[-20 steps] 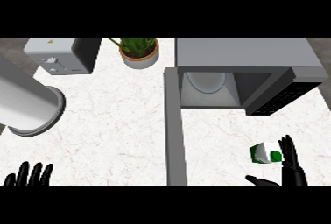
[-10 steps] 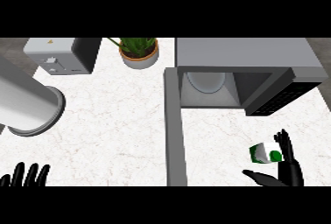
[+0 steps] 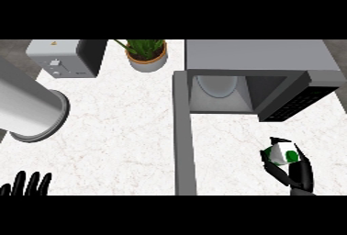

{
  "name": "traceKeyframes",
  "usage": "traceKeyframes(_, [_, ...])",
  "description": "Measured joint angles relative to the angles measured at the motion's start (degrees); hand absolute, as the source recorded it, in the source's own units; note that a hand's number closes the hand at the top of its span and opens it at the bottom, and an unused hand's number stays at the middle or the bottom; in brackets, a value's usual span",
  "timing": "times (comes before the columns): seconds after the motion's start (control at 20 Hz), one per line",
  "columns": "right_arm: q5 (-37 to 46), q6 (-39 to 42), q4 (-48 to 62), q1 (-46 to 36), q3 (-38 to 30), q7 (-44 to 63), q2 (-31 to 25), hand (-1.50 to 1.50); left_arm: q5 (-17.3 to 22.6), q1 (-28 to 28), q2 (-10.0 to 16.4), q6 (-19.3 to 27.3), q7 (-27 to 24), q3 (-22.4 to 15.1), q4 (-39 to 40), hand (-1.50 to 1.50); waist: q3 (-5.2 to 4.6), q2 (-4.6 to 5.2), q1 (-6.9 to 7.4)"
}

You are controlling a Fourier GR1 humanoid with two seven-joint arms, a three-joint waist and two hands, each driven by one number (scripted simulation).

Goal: Pick up the milk, place it into the microwave and close the microwave

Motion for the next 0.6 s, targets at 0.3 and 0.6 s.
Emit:
traceKeyframes(0.3, [-0.5, -4.1, 2.9, -3.7, -2.2, -0.4, -0.3, 1.50, 0.2, 1.7, -0.1, -0.3, 0.7, -0.7, -1.6, -1.50, 0.10, 0.08, 0.24])
traceKeyframes(0.6, [0.4, -6.5, 5.5, -10.7, -1.9, -0.2, 2.3, 1.50, 0.8, 1.6, 0.2, -1.2, 0.4, -0.3, -1.5, -1.50, 0.15, 0.27, 0.81])
